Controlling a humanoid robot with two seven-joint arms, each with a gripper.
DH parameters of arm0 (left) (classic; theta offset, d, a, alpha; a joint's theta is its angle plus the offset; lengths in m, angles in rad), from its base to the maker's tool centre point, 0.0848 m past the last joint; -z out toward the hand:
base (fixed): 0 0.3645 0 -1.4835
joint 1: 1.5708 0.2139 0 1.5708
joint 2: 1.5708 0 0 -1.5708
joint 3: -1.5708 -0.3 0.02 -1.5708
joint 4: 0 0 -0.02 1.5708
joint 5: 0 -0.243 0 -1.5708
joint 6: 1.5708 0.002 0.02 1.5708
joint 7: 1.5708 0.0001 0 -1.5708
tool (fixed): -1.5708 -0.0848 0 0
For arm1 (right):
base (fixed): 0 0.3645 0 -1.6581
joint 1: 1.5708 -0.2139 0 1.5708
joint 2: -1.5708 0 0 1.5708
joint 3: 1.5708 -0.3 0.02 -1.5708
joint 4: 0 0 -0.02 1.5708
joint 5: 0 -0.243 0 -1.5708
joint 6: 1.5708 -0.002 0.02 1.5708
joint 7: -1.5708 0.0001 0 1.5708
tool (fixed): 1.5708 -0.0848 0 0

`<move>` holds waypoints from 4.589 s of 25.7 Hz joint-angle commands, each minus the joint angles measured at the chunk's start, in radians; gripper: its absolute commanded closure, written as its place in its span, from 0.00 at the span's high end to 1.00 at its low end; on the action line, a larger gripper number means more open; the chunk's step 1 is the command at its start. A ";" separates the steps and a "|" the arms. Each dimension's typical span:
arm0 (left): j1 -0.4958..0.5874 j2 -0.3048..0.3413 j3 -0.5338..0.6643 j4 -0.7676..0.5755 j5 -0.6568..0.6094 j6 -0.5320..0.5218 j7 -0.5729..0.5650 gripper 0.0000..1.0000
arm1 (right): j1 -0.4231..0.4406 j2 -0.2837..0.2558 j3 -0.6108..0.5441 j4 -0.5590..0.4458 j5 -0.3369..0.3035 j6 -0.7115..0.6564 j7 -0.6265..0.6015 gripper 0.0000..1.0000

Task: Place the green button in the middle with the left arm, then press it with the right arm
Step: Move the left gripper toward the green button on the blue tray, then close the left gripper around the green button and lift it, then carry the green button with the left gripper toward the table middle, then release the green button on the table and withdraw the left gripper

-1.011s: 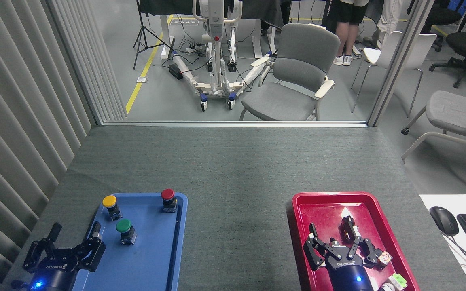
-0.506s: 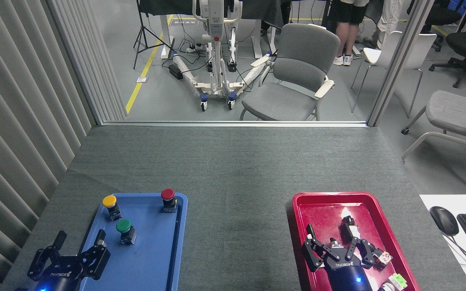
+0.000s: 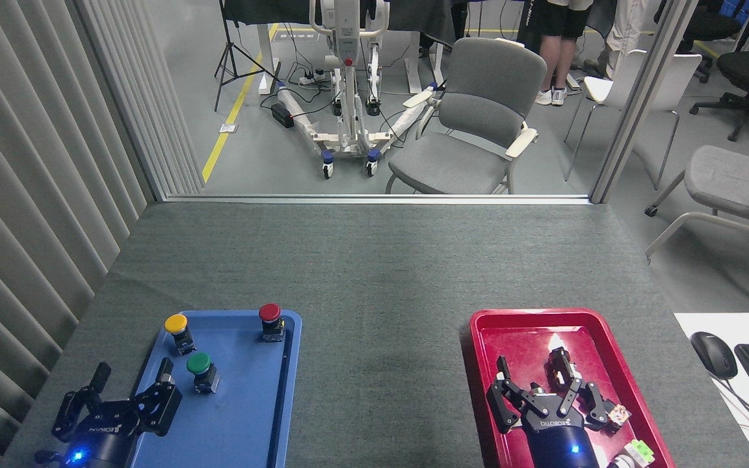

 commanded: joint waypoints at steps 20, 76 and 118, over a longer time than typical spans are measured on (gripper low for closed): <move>-0.266 -0.004 -0.104 0.538 -0.198 0.002 0.034 0.99 | -0.003 -0.002 0.031 0.000 0.060 0.002 0.004 1.00; -0.447 -0.179 -0.583 0.721 -0.248 -0.159 0.145 0.00 | -0.005 0.004 0.030 0.021 0.057 0.005 0.027 1.00; -0.097 -0.030 -0.161 0.115 -0.184 -0.024 0.062 0.99 | -0.302 0.106 0.447 0.396 0.056 0.058 0.010 0.00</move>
